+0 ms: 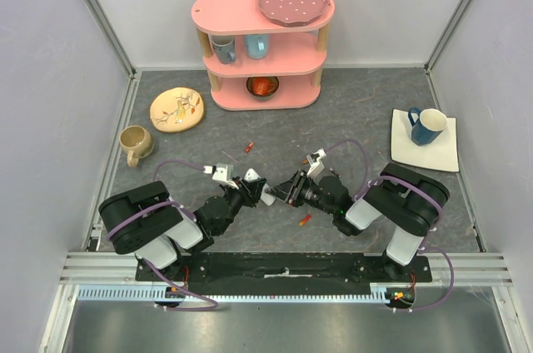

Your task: Load the batteries into the remote control

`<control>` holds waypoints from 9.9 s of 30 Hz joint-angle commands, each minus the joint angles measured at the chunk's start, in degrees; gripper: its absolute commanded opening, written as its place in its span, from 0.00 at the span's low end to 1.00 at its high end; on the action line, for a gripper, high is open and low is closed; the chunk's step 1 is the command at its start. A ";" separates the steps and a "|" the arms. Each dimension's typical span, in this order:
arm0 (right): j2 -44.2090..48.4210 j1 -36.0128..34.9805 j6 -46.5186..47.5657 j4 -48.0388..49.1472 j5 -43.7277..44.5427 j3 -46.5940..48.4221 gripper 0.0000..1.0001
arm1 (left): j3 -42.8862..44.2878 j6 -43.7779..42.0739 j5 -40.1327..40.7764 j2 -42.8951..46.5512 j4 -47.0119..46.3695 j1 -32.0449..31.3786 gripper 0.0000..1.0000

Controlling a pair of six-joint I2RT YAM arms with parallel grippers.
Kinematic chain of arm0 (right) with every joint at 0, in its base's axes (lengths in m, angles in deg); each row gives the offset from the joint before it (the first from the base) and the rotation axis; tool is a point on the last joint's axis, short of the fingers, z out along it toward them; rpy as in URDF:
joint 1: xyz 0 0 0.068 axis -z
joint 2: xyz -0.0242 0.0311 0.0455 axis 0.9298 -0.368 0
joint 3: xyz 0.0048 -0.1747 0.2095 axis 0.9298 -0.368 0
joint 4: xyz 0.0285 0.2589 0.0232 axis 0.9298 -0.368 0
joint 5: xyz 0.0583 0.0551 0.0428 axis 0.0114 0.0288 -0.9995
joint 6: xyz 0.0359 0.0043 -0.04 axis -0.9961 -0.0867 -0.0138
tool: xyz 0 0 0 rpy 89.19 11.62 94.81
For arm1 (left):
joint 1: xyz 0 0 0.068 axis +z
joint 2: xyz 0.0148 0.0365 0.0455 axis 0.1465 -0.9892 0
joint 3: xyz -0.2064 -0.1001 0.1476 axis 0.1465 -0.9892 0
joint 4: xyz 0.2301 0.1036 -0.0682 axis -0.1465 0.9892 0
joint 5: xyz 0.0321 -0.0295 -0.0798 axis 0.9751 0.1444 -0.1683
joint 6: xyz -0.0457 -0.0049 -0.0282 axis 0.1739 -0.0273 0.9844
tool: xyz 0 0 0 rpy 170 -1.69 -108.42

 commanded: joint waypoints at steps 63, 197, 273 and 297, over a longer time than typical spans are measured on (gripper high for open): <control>-4.28 0.39 -1.02 4.68 0.78 -0.93 0.55 | -1.65 -2.05 0.66 -0.24 -14.24 -1.01 0.02; -0.50 0.48 -1.99 4.59 -0.62 -0.93 0.30 | 0.19 -5.66 3.82 0.55 -5.62 -3.74 0.02; 1.35 0.83 -1.11 4.15 0.87 -4.18 0.30 | 1.34 -0.38 2.16 11.35 11.60 -3.74 0.02; 0.03 1.09 -0.67 4.24 0.78 -3.92 0.30 | 1.60 2.34 0.39 18.91 20.57 -3.74 0.02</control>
